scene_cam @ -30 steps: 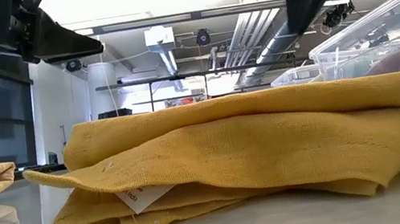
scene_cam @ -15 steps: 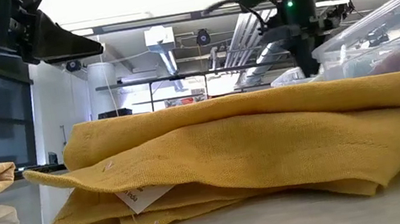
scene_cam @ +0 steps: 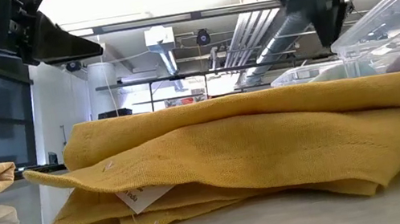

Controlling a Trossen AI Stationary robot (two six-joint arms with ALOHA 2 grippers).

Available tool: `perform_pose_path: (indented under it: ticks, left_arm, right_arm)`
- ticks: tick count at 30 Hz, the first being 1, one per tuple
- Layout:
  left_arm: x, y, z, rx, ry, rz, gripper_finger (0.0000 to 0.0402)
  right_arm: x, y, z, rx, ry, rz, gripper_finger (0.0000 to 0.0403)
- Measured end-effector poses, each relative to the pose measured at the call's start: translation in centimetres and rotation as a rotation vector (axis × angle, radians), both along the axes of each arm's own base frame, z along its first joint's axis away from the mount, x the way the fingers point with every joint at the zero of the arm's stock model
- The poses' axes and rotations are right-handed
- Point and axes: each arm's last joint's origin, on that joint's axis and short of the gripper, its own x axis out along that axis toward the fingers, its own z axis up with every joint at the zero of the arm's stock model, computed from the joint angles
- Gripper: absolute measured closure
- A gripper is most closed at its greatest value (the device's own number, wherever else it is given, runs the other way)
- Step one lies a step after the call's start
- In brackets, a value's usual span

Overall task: Sort towels by color in basket
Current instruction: Put the light green microfiber towel into the top transparent bin

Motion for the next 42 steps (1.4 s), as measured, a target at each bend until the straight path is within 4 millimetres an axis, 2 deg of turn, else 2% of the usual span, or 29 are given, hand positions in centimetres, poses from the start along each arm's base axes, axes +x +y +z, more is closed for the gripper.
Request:
perform_pose_path:
  ticks: [5, 11, 14, 18, 23, 26, 29, 31, 34, 38, 42]
  left_arm:
    - [0.0, 0.0, 0.0, -0.004, 0.003, 0.001, 0.0307]
    - [0.0, 0.0, 0.0, -0.008, -0.004, 0.002, 0.0307]
    - [0.0, 0.0, 0.2, -0.014, -0.024, 0.001, 0.0307]
    - [0.0, 0.0, 0.2, -0.016, -0.025, 0.002, 0.0307]
    - [0.1, 0.1, 0.3, 0.002, -0.031, 0.002, 0.0307]
    - [0.2, 0.1, 0.6, 0.004, -0.054, 0.002, 0.0307]
    - [0.2, 0.1, 0.6, 0.003, -0.061, 0.002, 0.0307]
    - [0.2, 0.1, 0.6, 0.004, -0.059, 0.002, 0.0307]
    - [0.2, 0.1, 0.6, 0.005, -0.056, 0.001, 0.0307]
    - [0.2, 0.1, 0.6, 0.005, -0.057, 0.001, 0.0307]
    - [0.1, 0.1, 0.6, 0.006, -0.052, -0.001, 0.0307]
  right_arm:
    - [-0.5, 6.1, 2.4, 0.007, -0.251, 0.232, 0.0284]
    - [1.4, 15.8, 3.3, 0.23, -0.617, 0.676, 0.0284]
    - [1.9, 20.4, 3.2, 0.318, -0.749, 0.815, 0.0284]
    - [0.8, 26.0, 2.1, 0.47, -0.865, 0.711, 0.0291]
    - [-2.3, 31.1, -1.2, 0.75, -0.736, 0.333, 0.0309]
    - [-4.2, 32.9, -3.1, 0.797, -0.637, 0.08, 0.0313]
    - [-5.9, 33.5, -4.9, 0.753, -0.498, -0.126, 0.0314]
    - [-7.0, 33.6, -6.1, 0.692, -0.4, -0.2, 0.0314]
    - [-7.7, 33.8, -7.3, 0.601, -0.356, -0.183, 0.0314]
    - [-6.9, 33.3, -7.4, 0.553, -0.422, -0.165, 0.0302]
    - [-6.6, 32.0, -7.6, 0.477, -0.321, -0.177, 0.027]
